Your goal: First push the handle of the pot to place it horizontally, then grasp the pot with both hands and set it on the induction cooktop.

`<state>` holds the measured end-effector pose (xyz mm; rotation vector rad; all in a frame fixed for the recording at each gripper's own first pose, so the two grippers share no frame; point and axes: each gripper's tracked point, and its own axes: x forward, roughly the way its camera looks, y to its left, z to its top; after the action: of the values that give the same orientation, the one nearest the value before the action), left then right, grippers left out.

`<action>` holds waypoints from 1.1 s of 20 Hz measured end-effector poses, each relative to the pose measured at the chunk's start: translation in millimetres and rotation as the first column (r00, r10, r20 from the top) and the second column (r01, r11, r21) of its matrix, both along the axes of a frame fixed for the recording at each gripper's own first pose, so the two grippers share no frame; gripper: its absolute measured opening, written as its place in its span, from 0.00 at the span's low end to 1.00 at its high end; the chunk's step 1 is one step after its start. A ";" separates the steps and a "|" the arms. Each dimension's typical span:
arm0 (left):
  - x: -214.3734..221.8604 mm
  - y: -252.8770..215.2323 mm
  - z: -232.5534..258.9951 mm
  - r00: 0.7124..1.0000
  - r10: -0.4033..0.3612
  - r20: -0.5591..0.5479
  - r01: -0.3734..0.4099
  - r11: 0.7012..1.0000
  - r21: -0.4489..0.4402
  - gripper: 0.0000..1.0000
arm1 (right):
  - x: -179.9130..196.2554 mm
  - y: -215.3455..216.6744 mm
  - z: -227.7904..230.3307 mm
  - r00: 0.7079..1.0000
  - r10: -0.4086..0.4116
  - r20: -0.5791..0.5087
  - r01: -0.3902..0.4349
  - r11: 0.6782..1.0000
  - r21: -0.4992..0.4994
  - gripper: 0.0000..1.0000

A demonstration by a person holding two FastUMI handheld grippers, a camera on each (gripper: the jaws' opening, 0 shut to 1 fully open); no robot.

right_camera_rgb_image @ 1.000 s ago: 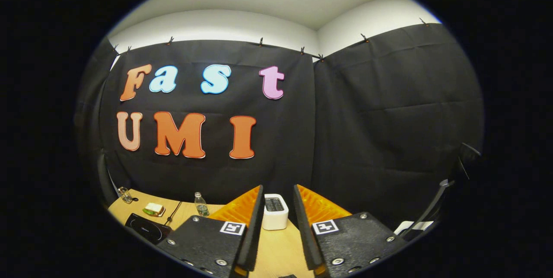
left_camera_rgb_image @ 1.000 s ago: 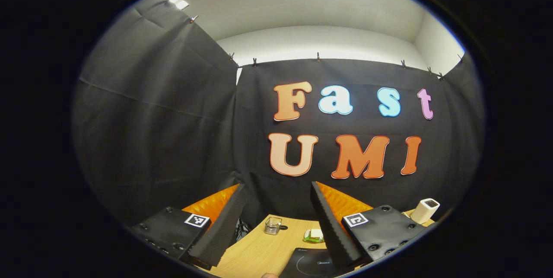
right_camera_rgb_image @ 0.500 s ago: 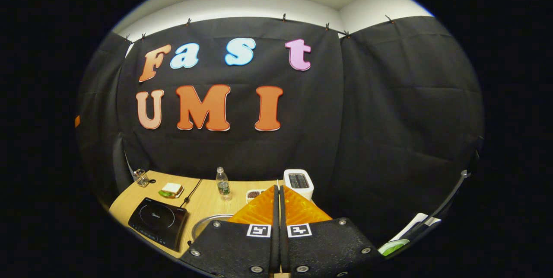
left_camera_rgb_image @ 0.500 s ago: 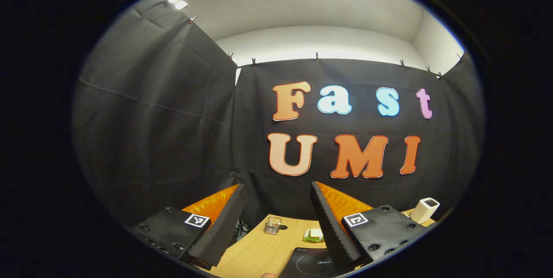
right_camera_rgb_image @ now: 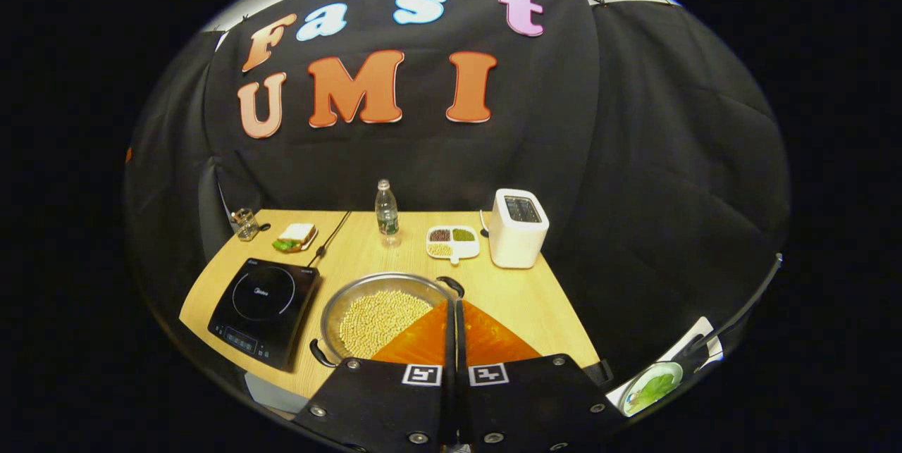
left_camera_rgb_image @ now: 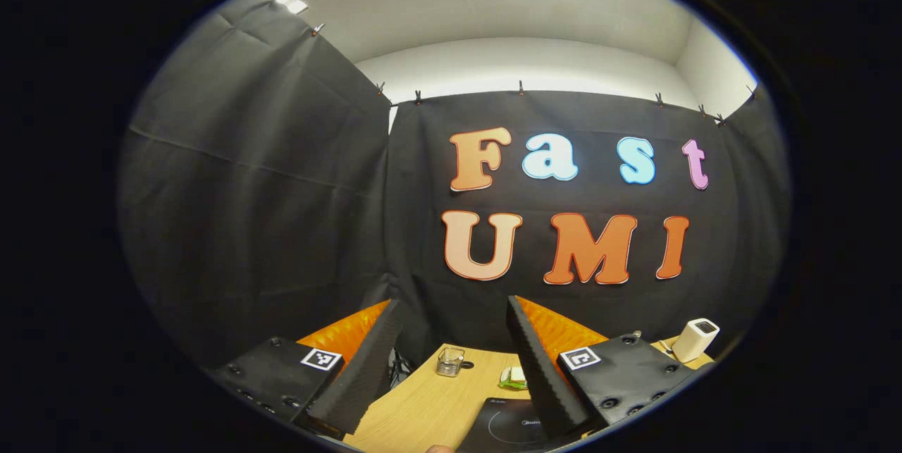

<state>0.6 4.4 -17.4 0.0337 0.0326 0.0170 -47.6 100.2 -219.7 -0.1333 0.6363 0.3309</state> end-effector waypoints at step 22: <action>-7.3 18.3 -20.9 0.998 0.043 -0.052 -0.043 0.999 0.018 0.97 | -104.3 48.1 -160.3 0.851 0.144 -0.506 -0.234 0.965 -0.120 0.00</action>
<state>-6.6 22.6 -38.3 0.0504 0.0856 0.0595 -151.9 148.3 -379.9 -0.2901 1.1696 0.5074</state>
